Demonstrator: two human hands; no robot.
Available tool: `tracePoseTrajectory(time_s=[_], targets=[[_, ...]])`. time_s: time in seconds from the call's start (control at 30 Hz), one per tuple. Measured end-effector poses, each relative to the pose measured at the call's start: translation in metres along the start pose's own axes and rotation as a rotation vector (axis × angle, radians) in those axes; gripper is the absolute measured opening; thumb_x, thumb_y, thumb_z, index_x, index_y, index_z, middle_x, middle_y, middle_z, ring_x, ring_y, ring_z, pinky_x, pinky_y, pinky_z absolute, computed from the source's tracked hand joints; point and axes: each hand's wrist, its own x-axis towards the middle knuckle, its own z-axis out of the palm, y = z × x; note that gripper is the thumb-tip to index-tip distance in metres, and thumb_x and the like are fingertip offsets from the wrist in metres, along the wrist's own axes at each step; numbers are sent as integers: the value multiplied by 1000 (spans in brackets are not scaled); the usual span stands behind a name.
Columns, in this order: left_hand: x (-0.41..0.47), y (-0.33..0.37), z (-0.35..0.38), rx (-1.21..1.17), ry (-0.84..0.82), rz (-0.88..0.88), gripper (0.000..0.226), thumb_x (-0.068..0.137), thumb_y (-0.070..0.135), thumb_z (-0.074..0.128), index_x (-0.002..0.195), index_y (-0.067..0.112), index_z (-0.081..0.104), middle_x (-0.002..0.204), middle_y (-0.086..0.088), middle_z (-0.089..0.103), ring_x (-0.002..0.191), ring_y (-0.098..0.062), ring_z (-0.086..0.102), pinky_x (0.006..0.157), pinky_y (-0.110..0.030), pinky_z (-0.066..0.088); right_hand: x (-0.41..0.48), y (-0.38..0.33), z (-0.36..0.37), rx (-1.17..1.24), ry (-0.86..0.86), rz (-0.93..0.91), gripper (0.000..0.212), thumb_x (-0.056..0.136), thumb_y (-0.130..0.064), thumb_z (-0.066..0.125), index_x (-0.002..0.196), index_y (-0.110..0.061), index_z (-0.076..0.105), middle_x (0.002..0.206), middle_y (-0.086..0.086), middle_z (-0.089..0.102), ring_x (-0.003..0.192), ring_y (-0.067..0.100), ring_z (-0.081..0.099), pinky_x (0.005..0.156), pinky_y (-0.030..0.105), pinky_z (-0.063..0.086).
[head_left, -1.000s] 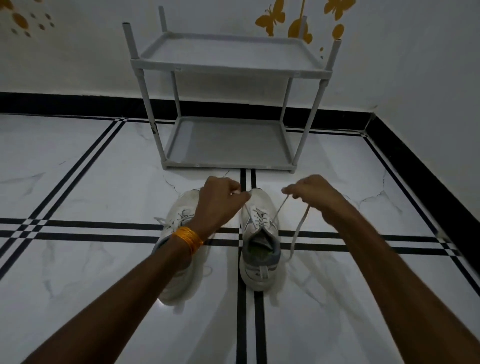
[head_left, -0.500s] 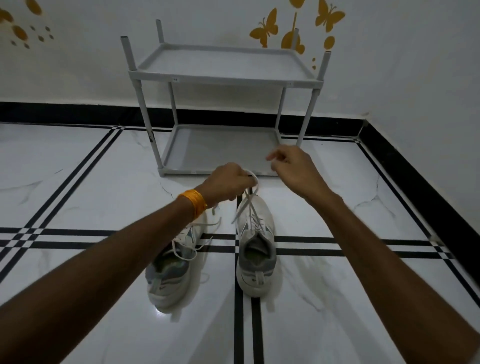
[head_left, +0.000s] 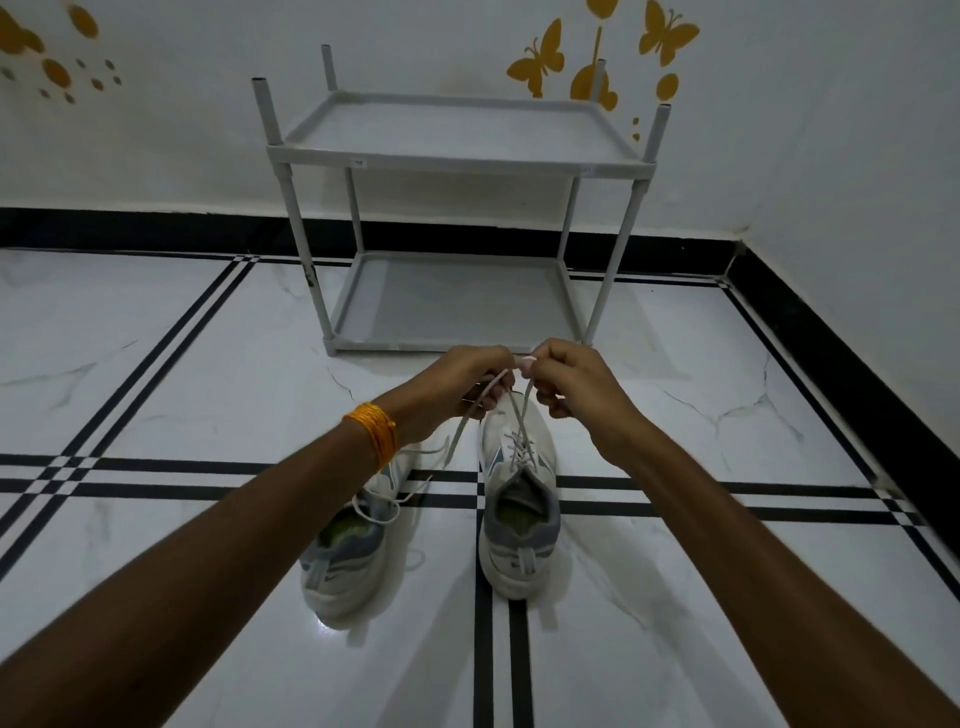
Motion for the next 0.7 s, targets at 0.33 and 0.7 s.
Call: tracePoseTrajectory(time_s=[0.33,0.7], targets=[[4,-15,40,420,420,282,26,71,-6,68,82,14,53,72,-4,57,65,-18,53,57,-25,41,15,-59,-2,389,-70,-27,18,96,-13,57,100,3,61,79,12,64,65,14,69,63,20,59],[-9,-28,32,770,576,576,17,89,22,64,79,14,53,61,3,51,54,-14,43,50,-21,29,30,17,3,928,196,509,8,93,7,53,90,9,59,91,26,63,80,31,68,60,29,62]])
